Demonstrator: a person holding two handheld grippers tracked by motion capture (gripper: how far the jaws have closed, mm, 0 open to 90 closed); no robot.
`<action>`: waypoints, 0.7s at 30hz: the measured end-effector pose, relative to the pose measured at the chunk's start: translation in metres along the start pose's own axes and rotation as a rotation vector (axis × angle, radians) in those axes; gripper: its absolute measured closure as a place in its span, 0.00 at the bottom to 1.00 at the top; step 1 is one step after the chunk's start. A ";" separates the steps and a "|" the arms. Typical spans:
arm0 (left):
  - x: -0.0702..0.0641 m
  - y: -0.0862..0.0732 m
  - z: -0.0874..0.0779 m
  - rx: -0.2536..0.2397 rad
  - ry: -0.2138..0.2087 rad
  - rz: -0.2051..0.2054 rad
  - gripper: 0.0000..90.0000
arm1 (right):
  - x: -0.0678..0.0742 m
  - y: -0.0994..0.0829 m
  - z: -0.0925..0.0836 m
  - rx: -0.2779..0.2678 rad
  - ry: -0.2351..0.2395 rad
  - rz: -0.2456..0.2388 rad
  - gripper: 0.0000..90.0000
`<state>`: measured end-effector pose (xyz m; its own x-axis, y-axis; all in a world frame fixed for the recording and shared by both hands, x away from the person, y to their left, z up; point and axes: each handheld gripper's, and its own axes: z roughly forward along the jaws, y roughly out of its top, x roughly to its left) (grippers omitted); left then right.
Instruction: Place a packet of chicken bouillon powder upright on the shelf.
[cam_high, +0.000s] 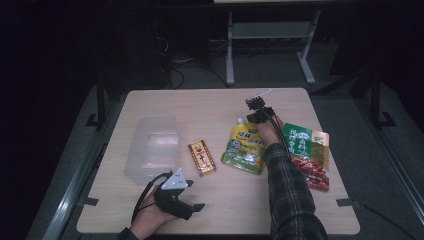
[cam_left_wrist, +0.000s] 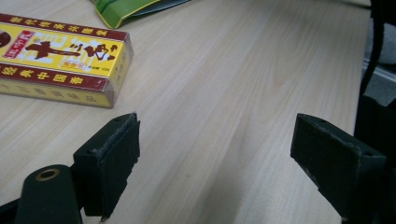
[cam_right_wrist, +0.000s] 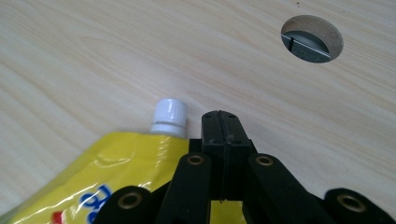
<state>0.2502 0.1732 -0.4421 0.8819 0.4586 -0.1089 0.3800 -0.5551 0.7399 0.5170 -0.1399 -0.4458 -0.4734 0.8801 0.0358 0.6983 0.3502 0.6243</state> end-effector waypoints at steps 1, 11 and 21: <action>0.000 0.000 0.000 0.000 0.000 0.000 0.17 | 0.000 0.001 0.003 -0.006 0.017 -0.008 1.00; -0.001 0.000 0.000 0.001 -0.006 0.003 0.17 | 0.014 0.000 0.014 0.030 0.064 -0.053 1.00; -0.001 0.000 0.001 0.002 -0.009 0.000 0.17 | 0.040 -0.019 0.002 0.076 0.116 -0.136 1.00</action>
<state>0.2495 0.1721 -0.4429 0.8844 0.4525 -0.1143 0.3802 -0.5564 0.7388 0.4864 -0.1106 -0.4578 -0.6217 0.7818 0.0482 0.6605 0.4902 0.5687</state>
